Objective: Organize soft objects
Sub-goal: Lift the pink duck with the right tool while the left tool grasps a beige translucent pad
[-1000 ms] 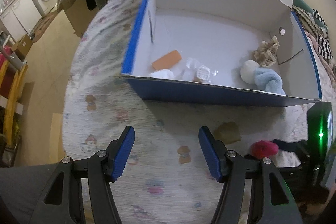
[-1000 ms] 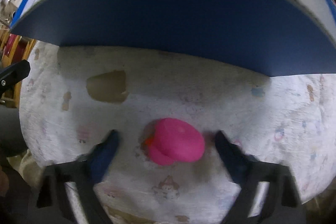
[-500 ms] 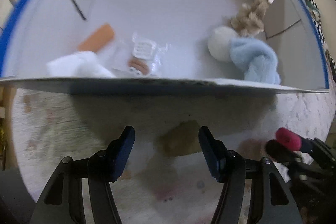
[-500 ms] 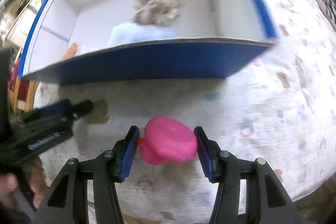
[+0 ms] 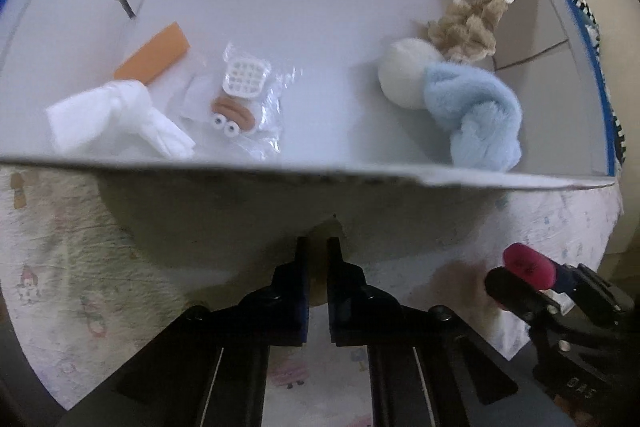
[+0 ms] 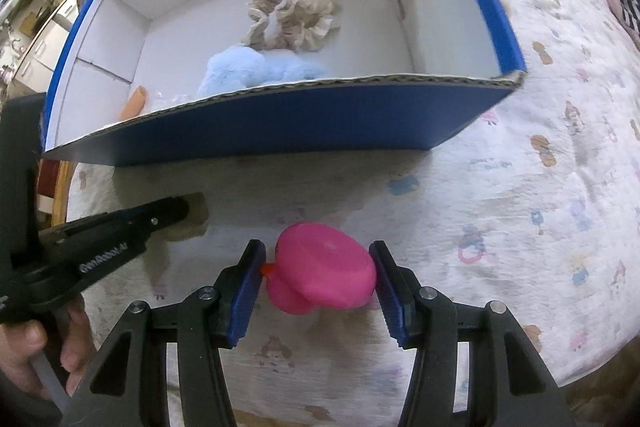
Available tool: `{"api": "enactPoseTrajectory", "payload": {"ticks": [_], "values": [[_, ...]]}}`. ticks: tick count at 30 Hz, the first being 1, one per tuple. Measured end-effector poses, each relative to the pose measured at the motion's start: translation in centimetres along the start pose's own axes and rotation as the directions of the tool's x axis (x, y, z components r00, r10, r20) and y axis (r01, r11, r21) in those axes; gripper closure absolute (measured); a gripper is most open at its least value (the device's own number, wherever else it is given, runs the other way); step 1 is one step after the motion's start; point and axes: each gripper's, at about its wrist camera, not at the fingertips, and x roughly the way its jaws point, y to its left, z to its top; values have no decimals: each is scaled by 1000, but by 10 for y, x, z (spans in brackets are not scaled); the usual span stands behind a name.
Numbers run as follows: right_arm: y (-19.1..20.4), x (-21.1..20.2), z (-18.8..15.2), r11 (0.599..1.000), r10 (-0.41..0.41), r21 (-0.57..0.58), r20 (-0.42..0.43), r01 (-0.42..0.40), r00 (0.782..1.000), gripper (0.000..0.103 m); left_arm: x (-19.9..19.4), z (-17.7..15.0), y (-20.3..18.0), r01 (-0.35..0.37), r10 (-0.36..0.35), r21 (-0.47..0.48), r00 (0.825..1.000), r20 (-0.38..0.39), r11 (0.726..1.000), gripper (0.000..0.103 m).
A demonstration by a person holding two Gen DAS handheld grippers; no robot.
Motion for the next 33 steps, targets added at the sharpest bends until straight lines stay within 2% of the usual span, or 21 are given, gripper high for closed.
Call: {"api": "enactPoseTrajectory", "payload": {"ticks": [21,25,33], "values": [[12,-23,-10,998,55,-32,43,-54,998,47,-66,-15,43,-58,61,-24,987,149,998,97],[17,-35,-11,995,95,-33,56,-94,994,46,-80,-32,48,-62,66,-26,980,188,998,97],[44,-42,-10,983,167,-82,63,-162,984,46,-109,-51,81,-73,87,-68,969,230,995,97]]}}
